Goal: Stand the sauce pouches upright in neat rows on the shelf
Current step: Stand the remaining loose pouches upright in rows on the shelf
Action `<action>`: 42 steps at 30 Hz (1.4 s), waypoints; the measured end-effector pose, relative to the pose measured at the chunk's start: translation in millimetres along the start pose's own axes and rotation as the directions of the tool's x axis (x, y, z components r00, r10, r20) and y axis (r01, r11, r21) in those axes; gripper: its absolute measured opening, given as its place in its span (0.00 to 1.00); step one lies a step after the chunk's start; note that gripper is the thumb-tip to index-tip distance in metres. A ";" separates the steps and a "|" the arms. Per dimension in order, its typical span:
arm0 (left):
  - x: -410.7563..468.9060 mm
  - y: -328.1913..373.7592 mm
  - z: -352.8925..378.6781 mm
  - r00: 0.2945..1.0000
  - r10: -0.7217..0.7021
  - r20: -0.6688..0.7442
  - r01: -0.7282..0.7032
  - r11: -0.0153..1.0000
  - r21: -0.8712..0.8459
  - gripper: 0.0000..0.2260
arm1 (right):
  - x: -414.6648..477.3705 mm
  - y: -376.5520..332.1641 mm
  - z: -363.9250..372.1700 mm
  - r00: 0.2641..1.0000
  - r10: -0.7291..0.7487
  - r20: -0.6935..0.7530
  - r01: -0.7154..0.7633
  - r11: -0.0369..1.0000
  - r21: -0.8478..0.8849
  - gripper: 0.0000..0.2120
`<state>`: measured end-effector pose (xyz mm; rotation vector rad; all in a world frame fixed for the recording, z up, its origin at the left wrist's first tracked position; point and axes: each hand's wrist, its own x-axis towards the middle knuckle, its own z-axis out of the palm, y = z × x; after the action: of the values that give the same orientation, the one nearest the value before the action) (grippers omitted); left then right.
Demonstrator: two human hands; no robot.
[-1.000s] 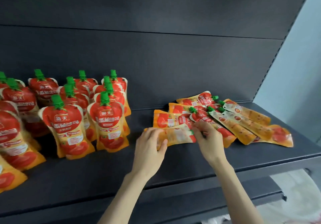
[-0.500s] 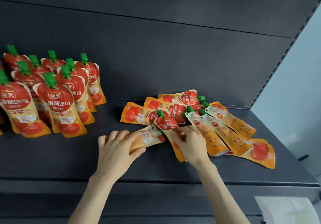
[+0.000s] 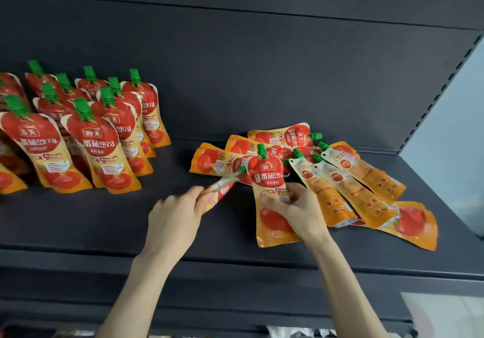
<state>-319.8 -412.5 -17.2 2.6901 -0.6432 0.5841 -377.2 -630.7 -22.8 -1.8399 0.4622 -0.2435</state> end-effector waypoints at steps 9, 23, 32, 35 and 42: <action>3.8 16.6 -25.3 0.886 -0.385 0.259 0.419 0.425 -0.802 0.12 | -11.3 -29.4 23.3 0.974 -0.149 0.171 0.090 0.945 0.313 0.17; -28.5 -82.2 -59.4 0.876 -0.403 0.265 0.360 0.182 -0.915 0.12 | -26.0 -65.7 125.3 0.943 -0.309 0.126 0.247 0.901 0.357 0.10; -29.7 -204.9 -73.5 0.930 -0.323 0.176 0.270 0.274 -0.923 0.11 | -48.7 -88.4 234.6 0.947 -0.317 -0.055 0.313 0.867 0.388 0.09; -28.3 -234.5 -73.0 0.941 -0.279 0.191 0.262 0.245 -0.933 0.12 | -53.5 -93.8 260.4 0.945 -0.314 -0.096 0.326 0.865 0.382 0.09; -15.5 -263.5 -68.2 0.959 -0.168 0.230 0.258 0.176 -0.950 0.14 | -50.1 -102.6 286.3 0.938 -0.319 -0.135 0.346 0.880 0.325 0.11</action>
<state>-225.7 -156.7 -18.6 1.4545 -0.3849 -0.0883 -290.8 -335.0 -12.2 -1.5565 0.1367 -0.5961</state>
